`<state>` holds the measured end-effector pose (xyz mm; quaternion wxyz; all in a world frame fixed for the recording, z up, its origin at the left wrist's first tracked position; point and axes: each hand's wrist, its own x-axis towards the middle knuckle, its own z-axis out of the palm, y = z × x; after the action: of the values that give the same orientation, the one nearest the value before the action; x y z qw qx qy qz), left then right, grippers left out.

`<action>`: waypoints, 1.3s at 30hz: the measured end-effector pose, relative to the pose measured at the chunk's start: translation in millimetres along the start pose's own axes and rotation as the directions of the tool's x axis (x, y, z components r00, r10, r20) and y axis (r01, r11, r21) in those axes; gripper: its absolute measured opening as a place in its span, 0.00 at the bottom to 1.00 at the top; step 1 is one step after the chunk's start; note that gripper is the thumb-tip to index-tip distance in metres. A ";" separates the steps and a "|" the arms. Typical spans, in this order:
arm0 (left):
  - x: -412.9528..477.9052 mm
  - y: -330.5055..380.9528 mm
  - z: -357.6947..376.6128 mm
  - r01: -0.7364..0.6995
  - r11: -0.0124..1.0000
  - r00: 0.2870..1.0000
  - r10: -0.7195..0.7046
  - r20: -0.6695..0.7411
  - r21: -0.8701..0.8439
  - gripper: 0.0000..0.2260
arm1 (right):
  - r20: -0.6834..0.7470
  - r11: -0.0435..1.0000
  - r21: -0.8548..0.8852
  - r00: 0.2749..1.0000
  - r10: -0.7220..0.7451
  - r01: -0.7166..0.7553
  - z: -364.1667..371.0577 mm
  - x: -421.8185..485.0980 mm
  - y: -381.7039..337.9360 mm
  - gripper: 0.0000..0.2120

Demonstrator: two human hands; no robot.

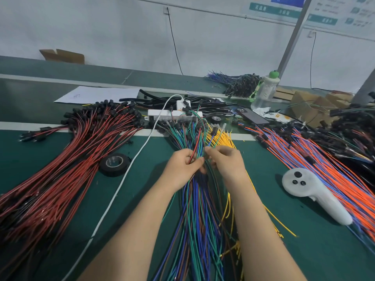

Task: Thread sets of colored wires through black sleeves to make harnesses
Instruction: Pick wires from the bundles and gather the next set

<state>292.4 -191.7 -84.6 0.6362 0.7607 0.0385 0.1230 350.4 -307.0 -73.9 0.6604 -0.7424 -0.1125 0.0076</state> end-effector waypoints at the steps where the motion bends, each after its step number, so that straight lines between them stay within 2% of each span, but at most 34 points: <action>1: -0.4 0.8 1.4 -0.002 1.000 1.000 0.002 0.007 0.013 0.06 | -0.012 1.000 -0.014 1.000 -0.004 0.004 -1.7 1.0 0.1 0.16; 5: -0.6 4.2 2.0 -0.022 0.998 1.000 0.021 0.015 0.064 0.07 | -0.049 0.998 0.030 0.998 -0.047 0.049 1.0 0.7 0.1 0.14; 7: -0.1 3.3 -0.2 -0.027 0.999 0.999 0.028 -0.026 0.026 0.08 | -0.029 0.999 0.004 0.999 -0.041 0.041 4.3 -1.6 0.3 0.13; 10: 2.2 1.0 -4.1 0.009 0.994 0.988 -0.027 -0.155 -0.111 0.09 | 0.003 0.980 -0.197 1.000 0.012 -0.011 7.5 -2.2 6.1 0.12; 12: 5.2 0.0 -6.0 0.053 0.983 0.979 -0.086 -0.186 -0.176 0.10 | 0.040 0.957 -0.289 0.999 0.017 -0.005 10.6 -1.8 8.7 0.12; 16: 7.3 -4.0 -4.5 0.100 0.986 0.973 -0.125 -0.196 -0.132 0.10 | 0.146 0.978 -0.206 0.989 0.018 0.012 20.7 -7.0 1.0 0.07; 18: 10.5 -6.5 -4.1 0.102 0.995 0.949 -0.098 -0.300 -0.001 0.11 | 0.140 0.954 -0.286 0.989 -0.048 0.087 22.9 -9.1 -3.3 0.07; 20: 13.8 -6.0 -5.0 0.132 0.990 0.917 -0.105 -0.385 0.043 0.13 | 0.198 0.854 -0.471 0.970 -0.142 0.221 25.5 -16.2 -12.1 0.09; 22: 16.1 -2.8 -6.6 0.171 0.984 0.900 -0.175 -0.398 -0.046 0.15 | 0.325 0.737 -0.584 0.930 -0.172 0.341 29.7 -22.8 -20.5 0.08; 25: 20.3 2.3 -14.3 0.261 0.946 0.854 -0.318 -0.412 -0.189 0.14 | 0.461 0.646 -0.622 0.874 -0.155 0.443 32.7 -29.8 -33.3 0.11; 27: 24.8 3.8 -21.0 0.337 0.901 0.830 -0.421 -0.366 -0.273 0.11 | 0.545 0.633 -0.609 0.832 -0.104 0.478 34.4 -31.8 -38.3 0.12; 29: 28.1 9.0 -26.7 0.368 0.869 0.841 -0.463 -0.281 -0.330 0.11 | 0.567 0.686 -0.575 0.822 -0.058 0.446 32.1 -34.3 -41.3 0.12; 30: 28.9 14.5 -30.3 0.356 0.866 0.853 -0.454 -0.256 -0.350 0.12 | 0.527 0.758 -0.536 0.849 -0.044 0.371 27.0 -33.7 -42.1 0.12; 31: 29.3 22.2 -34.4 0.330 0.868 0.864 -0.436 -0.252 -0.372 0.13 | 0.431 0.817 -0.508 0.902 -0.033 0.273 19.5 -29.9 -42.3 0.11; 32: 28.5 33.1 -39.9 0.288 0.863 0.875 -0.413 -0.251 -0.416 0.12 | 0.283 0.831 -0.526 0.958 -0.032 0.183 9.7 -22.6 -40.7 0.11; 34: 23.8 60.9 -51.3 0.180 0.777 0.919 -0.351 -0.178 -0.602 0.10 | -0.008 0.728 -0.686 1.000 -0.014 0.005 -13.6 -4.7 -32.7 0.11; 35: 21.1 77.1 -55.6 0.132 0.714 0.949 -0.291 -0.120 -0.688 0.09 | -0.077 0.642 -0.762 0.996 0.039 -0.084 -22.6 1.3 -28.1 0.13; 37: 16.5 108.1 -58.7 0.073 0.673 0.991 -0.133 -0.024 -0.736 0.10 | -0.094 0.474 -0.865 0.981 0.172 -0.166 -27.3 5.6 -18.0 0.18; 39: 13.2 133.6 -55.8 0.054 0.715 0.998 -0.032 0.045 -0.697 0.17 | -0.087 0.391 -0.908 0.980 0.180 -0.152 -22.5 5.3 -7.0 0.17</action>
<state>279.0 -160.4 56.8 0.8790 0.4657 -0.0025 0.1024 358.1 -327.4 -63.4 0.1456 -0.9886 -0.0324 0.0206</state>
